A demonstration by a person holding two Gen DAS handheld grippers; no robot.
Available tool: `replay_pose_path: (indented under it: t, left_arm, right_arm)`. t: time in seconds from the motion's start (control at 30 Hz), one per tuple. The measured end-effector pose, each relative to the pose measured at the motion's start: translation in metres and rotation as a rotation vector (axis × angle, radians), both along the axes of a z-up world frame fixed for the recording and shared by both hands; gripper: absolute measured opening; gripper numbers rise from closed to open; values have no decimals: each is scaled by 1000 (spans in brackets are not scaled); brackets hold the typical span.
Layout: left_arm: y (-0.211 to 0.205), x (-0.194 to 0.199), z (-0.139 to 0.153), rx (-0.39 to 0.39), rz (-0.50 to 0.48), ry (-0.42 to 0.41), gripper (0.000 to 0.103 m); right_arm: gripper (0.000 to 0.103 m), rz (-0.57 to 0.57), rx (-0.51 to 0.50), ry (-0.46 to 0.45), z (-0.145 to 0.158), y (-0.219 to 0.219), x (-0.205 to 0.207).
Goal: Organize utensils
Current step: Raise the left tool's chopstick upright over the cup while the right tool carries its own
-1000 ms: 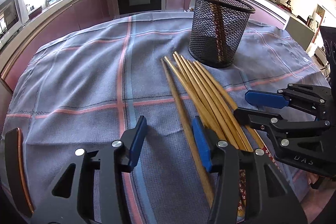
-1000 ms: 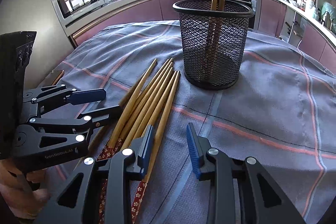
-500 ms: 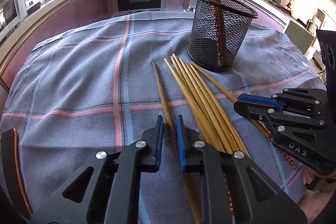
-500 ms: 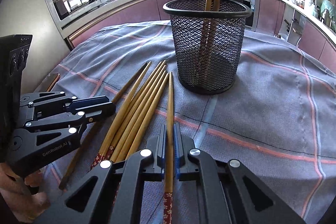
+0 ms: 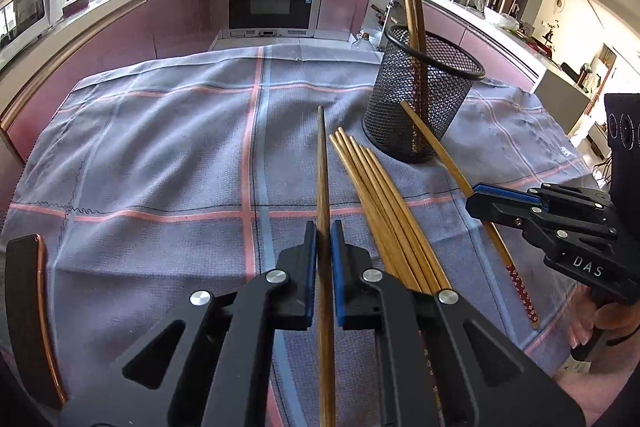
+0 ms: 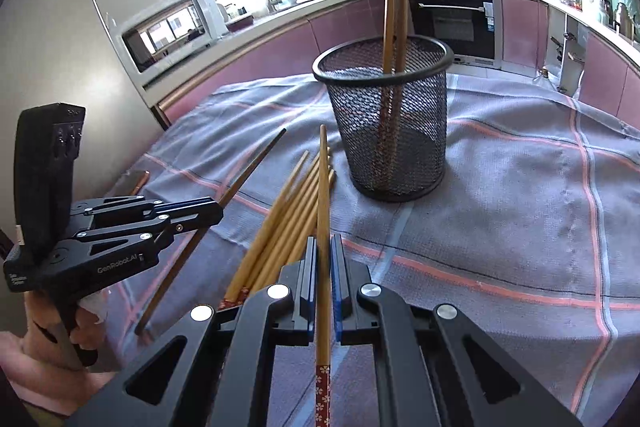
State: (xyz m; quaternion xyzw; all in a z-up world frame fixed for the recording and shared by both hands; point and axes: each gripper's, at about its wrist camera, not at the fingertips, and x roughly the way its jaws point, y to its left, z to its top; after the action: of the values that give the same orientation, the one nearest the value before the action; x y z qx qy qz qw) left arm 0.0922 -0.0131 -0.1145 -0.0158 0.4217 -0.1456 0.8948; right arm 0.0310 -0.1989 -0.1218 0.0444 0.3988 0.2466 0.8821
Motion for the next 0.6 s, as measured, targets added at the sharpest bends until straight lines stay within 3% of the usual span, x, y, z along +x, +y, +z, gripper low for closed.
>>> replay_pose_path:
  t: [0.23,0.6]
  left_arm:
    - [13,-9,28,-106,-34,-47,8]
    - [15,-23,83,-211,-102,-182,8]
  right_arm:
    - [5,21,77,-58,25,-5,-6]
    - [5,4,141,-179,66,-23,-7]
